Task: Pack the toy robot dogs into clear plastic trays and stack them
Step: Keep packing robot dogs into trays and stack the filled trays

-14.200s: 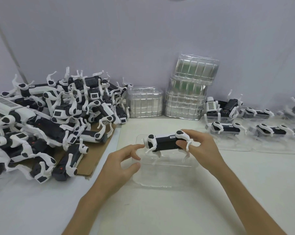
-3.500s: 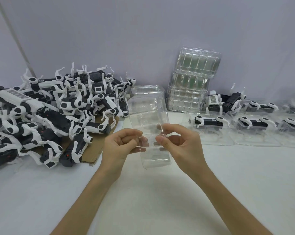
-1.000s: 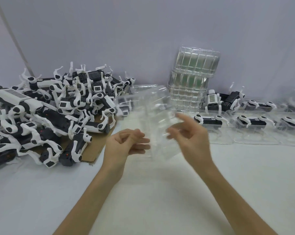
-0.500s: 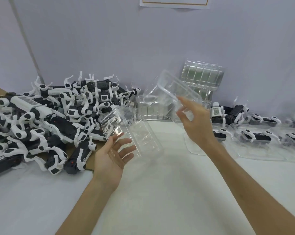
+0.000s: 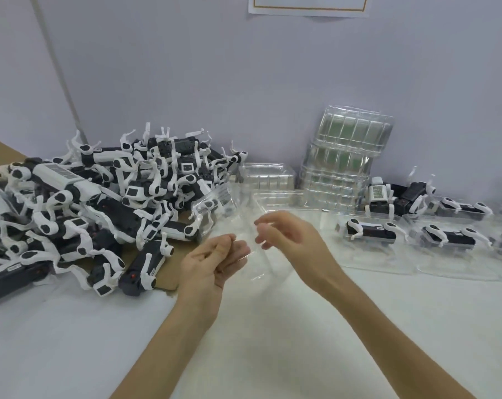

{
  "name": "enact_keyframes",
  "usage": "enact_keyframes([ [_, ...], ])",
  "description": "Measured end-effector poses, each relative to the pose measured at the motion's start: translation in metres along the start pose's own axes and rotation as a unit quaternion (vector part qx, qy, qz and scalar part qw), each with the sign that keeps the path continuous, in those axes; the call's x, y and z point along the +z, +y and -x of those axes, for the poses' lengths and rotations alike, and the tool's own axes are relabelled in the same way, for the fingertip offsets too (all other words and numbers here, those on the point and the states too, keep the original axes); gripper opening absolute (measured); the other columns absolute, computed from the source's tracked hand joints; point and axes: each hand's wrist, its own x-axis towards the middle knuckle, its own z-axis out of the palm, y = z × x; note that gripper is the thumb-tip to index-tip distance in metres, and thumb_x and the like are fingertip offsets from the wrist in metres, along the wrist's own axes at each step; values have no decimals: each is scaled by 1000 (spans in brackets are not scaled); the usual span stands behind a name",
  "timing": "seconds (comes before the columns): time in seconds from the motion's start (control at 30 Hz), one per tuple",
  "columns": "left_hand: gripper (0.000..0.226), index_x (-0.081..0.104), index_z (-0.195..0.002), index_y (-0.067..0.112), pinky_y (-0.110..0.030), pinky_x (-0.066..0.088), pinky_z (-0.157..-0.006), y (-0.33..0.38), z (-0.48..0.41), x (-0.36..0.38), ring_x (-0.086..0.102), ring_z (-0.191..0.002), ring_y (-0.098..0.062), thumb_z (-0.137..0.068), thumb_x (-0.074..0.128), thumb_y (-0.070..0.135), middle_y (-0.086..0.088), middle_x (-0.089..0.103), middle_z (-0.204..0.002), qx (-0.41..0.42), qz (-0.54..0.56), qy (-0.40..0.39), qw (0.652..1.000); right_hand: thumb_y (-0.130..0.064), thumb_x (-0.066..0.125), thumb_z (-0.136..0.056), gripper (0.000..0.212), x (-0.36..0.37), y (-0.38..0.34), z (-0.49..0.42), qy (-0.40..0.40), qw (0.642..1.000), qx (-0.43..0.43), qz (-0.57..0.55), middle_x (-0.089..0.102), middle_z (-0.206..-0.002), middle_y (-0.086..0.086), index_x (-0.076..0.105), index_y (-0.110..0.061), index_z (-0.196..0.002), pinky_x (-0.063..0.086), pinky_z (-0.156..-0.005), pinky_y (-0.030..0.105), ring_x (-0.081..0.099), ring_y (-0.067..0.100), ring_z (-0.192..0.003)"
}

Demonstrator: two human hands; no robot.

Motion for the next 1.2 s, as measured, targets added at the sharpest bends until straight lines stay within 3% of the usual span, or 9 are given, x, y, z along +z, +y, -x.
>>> enact_keyframes([
  [0.17, 10, 77, -68, 15, -25, 58, -61, -7, 11, 8, 74, -68, -21, -73, 70, 19, -15, 75, -78, 6, -65, -59, 996, -18, 77, -85, 14, 19, 7, 43, 69, 997, -7, 32, 70, -85, -12, 67, -25, -93, 50, -69, 15, 68, 10, -74],
  [0.3, 16, 67, -62, 19, -31, 60, -68, -9, 12, 8, 76, -80, -28, -76, 71, 24, -20, 75, -88, 4, -83, -95, 992, -13, 75, -86, 17, 14, 13, 46, 82, 996, -12, 21, 72, -91, -14, 69, -26, -96, 47, -67, 17, 67, 9, -74],
  [0.43, 18, 68, -70, 21, -30, 59, -69, -5, 12, 9, 74, -94, -32, -77, 72, 37, -18, 75, -100, 14, -126, -121, 984, -15, 73, -89, 21, 14, 16, 44, 110, 992, -29, 53, 71, -90, -15, 69, -29, -104, 44, -67, 14, 66, 7, -78],
  [0.53, 15, 76, -86, 24, -26, 58, -72, -7, 12, 9, 73, -98, -31, -81, 70, 37, -12, 76, -104, 31, -164, -121, 979, -13, 70, -91, 26, 6, 17, 41, 132, 985, -59, 97, 69, -94, -16, 68, -27, -113, 40, -84, 11, 63, 5, -95],
  [0.67, 25, 69, -110, 18, -28, 57, -82, -4, 5, 2, 70, -106, -26, -86, 72, 25, -6, 73, -117, 26, -127, -115, 985, 1, 64, -88, 37, -9, 21, 38, 125, 968, -91, 196, 65, -107, -15, 67, -22, -117, 41, -99, 38, 57, 9, -108],
  [0.77, 14, 75, -94, 21, -29, 60, -77, -1, 0, -2, 73, -98, -26, -85, 65, 20, -7, 75, -106, 17, -73, -102, 992, 0, 62, -85, 42, -14, 23, 39, 104, 965, -85, 225, 62, -109, -15, 64, -24, -120, 33, -102, 33, 55, 6, -110],
  [0.93, 12, 65, -89, 8, -32, 61, -66, -8, 0, -3, 75, -85, -31, -79, 64, 14, -13, 76, -91, 21, -70, -82, 994, -16, 70, -91, 31, -8, 24, 40, 98, 978, -102, 153, 57, -103, -11, 63, -22, -121, 44, -88, 18, 62, 7, -92],
  [1.03, 11, 63, -88, 8, -33, 61, -64, -11, 1, -1, 75, -82, -30, -78, 65, 14, -13, 76, -87, 26, -66, -71, 995, -15, 69, -91, 28, -10, 26, 38, 117, 973, -109, 168, 58, -97, -12, 67, -22, -119, 42, -80, 11, 63, 7, -86],
  [1.2, 32, 57, -110, 15, -35, 56, -74, -9, 0, 0, 73, -95, -32, -83, 69, 24, -9, 75, -98, -2, -85, -80, 993, -10, 67, -93, 27, -15, 30, 35, 122, 968, -119, 184, 57, -89, -18, 70, -20, -117, 48, -81, 20, 61, 7, -80],
])
